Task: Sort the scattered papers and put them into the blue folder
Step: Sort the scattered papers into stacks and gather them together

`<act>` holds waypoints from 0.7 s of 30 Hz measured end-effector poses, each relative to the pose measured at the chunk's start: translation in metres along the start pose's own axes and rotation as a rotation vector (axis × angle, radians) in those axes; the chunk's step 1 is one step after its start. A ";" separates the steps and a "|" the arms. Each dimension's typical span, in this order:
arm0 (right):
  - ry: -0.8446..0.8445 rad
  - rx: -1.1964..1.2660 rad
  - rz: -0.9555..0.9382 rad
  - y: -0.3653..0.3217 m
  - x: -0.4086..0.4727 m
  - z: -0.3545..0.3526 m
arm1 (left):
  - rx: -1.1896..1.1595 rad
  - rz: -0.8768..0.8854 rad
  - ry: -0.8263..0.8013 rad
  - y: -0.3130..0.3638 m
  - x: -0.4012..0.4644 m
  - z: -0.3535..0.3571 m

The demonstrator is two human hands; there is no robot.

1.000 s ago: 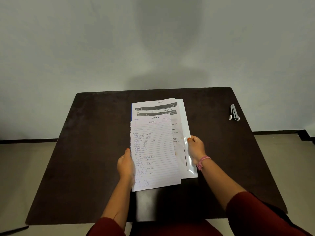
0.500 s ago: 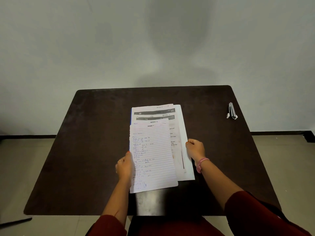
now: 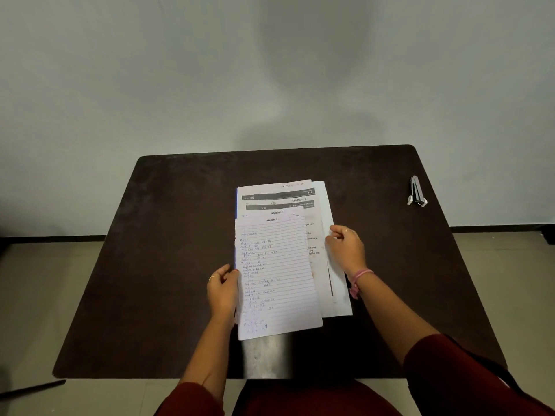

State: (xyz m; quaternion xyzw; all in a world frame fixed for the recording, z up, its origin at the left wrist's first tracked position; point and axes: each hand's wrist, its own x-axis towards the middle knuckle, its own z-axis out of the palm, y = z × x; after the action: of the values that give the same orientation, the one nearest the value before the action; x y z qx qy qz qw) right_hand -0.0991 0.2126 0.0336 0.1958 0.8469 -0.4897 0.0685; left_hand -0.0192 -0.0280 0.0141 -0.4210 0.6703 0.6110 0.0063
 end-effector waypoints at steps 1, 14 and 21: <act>-0.026 0.004 -0.021 -0.008 0.000 0.003 | 0.046 0.045 -0.005 0.001 0.003 0.000; -0.219 -0.075 0.015 -0.043 0.018 0.044 | 0.431 0.166 -0.106 0.021 0.047 -0.002; -0.221 -0.084 0.099 -0.047 0.025 0.050 | 0.367 0.097 -0.157 0.019 0.053 -0.006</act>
State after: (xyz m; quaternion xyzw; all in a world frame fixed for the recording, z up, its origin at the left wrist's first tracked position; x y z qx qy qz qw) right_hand -0.1443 0.1553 0.0383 0.1791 0.8433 -0.4684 0.1936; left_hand -0.0614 -0.0638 0.0039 -0.3313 0.7874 0.5091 0.1057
